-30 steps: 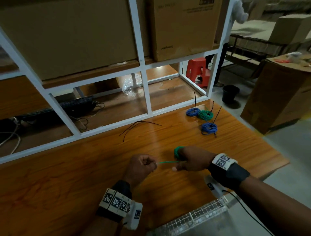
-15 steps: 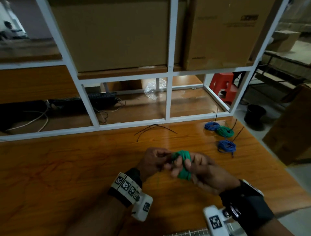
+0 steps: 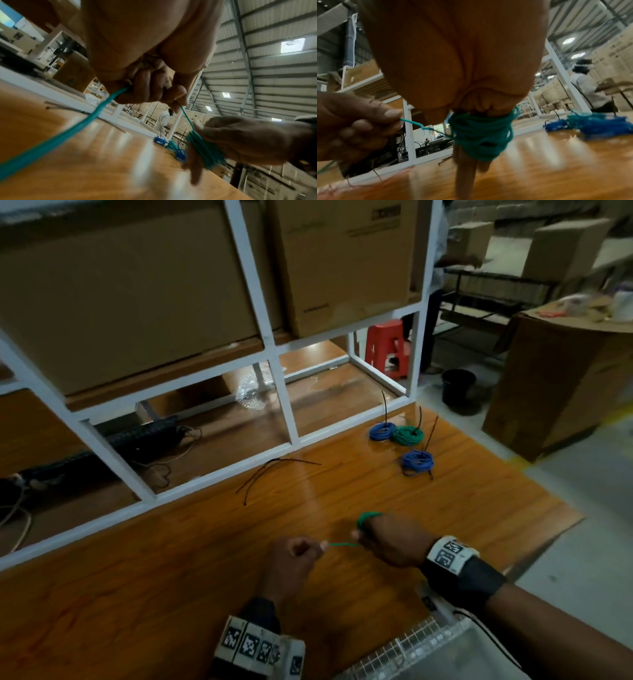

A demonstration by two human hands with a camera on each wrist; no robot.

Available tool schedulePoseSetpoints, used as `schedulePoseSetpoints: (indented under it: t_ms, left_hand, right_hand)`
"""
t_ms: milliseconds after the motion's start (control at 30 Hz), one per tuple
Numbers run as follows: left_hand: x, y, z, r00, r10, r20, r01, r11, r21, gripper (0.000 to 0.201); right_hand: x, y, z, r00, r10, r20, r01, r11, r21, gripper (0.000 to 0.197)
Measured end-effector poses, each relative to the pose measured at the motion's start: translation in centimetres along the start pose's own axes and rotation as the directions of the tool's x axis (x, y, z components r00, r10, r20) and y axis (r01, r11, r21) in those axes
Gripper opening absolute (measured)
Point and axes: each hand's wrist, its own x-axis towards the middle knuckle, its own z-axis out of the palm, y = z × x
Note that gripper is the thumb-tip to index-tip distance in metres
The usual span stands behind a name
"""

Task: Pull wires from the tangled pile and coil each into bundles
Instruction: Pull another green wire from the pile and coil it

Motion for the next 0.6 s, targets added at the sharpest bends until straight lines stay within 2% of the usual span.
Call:
schedulePoseSetpoints:
  t_ms: [67,100,200,267,333,367,433,500,567,600]
  left_hand:
    - [0.2,1.4,-1.1,0.997,0.071,-0.009,-0.070,0.994,0.084,0.028]
    - [0.5,2.0,-1.6,0.994,0.105,-0.016,-0.101,0.984,0.149,0.027]
    - [1.9,3.7,-2.6,0.981,0.194,-0.025,-0.182,0.949,0.258,0.024]
    - [2.8,4.6,-2.7,0.974,0.224,-0.018,-0.214,0.949,0.232,0.020]
    - [3.2,5.6,-2.2,0.971,0.237,0.017,-0.237,0.957,0.168,0.020]
    - [3.3,6.1,-1.8,0.971,0.236,0.026,-0.237,0.964,0.123,0.021]
    - [3.4,6.0,-0.9,0.981,0.191,0.025,-0.191,0.981,-0.023,0.026]
    - [3.2,5.3,0.0,0.994,0.103,0.045,-0.095,0.982,-0.161,0.030]
    - [2.9,4.2,1.1,0.993,-0.031,0.117,0.061,0.963,-0.263,0.013]
    - [2.4,3.9,1.6,0.986,-0.075,0.149,0.115,0.952,-0.282,0.015]
  right_hand:
    - [-1.1,-1.0,0.2,0.991,-0.036,0.131,0.020,0.992,0.127,0.059]
    - [-1.6,-1.5,0.2,0.981,-0.057,0.187,0.020,0.981,0.194,0.065]
    - [-2.0,-2.4,-0.1,0.968,-0.139,0.211,0.066,0.945,0.320,0.054]
    - [-2.0,-2.7,-0.7,0.969,-0.157,0.193,0.078,0.929,0.362,0.047]
    - [-1.9,-3.0,-1.2,0.947,-0.212,0.243,0.075,0.878,0.474,0.043]
    - [-2.0,-3.2,-1.3,0.926,-0.269,0.263,0.071,0.812,0.580,0.039]
    - [-2.4,-4.0,-1.3,0.896,-0.372,0.241,0.034,0.600,0.799,0.030]
    - [-2.1,-4.5,-1.5,0.888,-0.428,0.166,-0.013,0.339,0.941,0.026]
    - [-1.5,-5.0,-2.1,0.885,-0.461,0.060,-0.038,0.057,0.998,0.026]
    - [-1.1,-5.2,-2.5,0.893,-0.450,0.000,-0.036,-0.072,0.997,0.027]
